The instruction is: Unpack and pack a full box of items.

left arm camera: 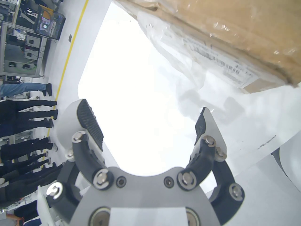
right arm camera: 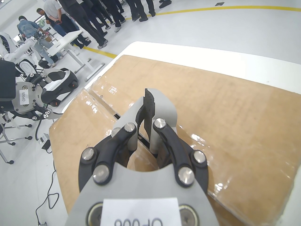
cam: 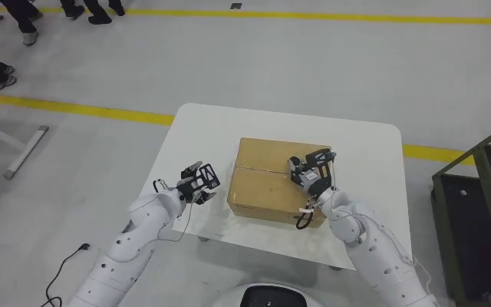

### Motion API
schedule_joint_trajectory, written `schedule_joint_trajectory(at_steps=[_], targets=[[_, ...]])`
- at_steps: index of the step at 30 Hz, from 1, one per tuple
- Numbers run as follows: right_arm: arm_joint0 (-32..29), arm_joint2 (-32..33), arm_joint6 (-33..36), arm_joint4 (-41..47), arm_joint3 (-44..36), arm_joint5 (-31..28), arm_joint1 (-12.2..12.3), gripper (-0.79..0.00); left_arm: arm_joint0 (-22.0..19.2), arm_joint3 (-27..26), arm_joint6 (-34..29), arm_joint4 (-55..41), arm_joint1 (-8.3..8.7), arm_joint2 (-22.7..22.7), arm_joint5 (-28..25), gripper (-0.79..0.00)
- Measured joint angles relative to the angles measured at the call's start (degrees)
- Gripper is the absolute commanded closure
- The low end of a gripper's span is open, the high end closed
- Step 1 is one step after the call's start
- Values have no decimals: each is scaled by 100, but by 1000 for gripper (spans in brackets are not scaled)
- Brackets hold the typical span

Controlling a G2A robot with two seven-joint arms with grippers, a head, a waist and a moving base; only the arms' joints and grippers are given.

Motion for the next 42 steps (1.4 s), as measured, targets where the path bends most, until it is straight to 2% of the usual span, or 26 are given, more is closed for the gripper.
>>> schedule_joint_trajectory(at_steps=[5, 9, 13, 21, 29, 33, 38, 42], targets=[[-12, 19, 17, -12, 8, 15, -13, 0, -128, 532, 551, 4, -127, 251, 760, -785], [-33, 30, 31, -29, 7, 3, -22, 0, -341, 1228, 1014, -64, -283, 563, 1233, -785], [-55, 59, 41, -51, -14, 3, -27, 0, -594, 1851, 1357, -298, -445, 807, 1490, -785], [-85, 102, 108, -75, -39, -25, -38, 0, -1039, 2507, 1961, -598, -708, 1099, 1729, -785], [-79, 108, 134, -100, -54, -61, -57, 0, -1360, 2962, 2122, -638, -911, 1280, 2039, -785], [-80, 129, 138, -122, -66, -59, -65, 0, -1442, 3101, 2268, -648, -981, 1269, 2355, -785], [-89, 131, 151, -152, -76, -75, -74, 0, -1447, 2997, 2427, -602, -1003, 1162, 2727, -785], [-91, 123, 178, -170, -75, -86, -84, 0, -1388, 2813, 2457, -595, -988, 1027, 2794, -785]])
